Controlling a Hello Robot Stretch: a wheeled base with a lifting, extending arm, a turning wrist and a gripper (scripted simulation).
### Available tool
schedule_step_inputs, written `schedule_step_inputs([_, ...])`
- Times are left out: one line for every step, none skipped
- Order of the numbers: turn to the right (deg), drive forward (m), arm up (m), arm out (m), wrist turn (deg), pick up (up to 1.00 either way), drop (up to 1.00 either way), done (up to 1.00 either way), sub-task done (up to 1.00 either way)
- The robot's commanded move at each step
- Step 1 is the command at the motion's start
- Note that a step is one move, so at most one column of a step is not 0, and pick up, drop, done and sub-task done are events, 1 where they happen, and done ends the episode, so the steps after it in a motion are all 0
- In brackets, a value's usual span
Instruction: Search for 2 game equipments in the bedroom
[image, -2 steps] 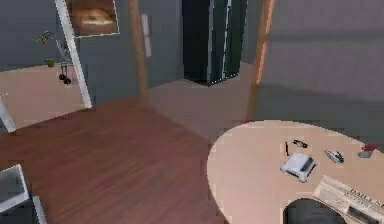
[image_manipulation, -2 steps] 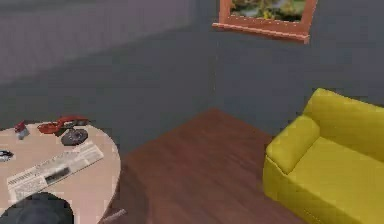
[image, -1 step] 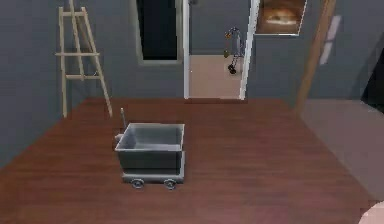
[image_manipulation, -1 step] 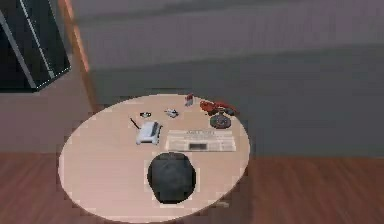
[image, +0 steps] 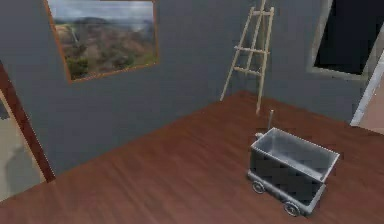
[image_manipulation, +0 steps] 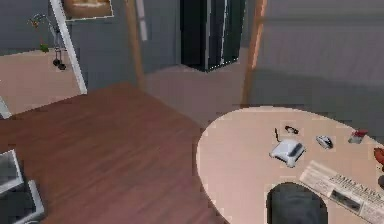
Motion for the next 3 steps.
schedule_step_inputs([-33.0,0.00,0.00,0.00,0.0,0.00,0.00,0.00,0.00])
schedule_step_inputs([0.0,0.10,0.00,0.00,0.0,0.00,0.00,0.00,0.00])
schedule_step_inputs([-30.0,0.00,0.00,0.00,0.0,0.00,0.00,0.00,0.00])
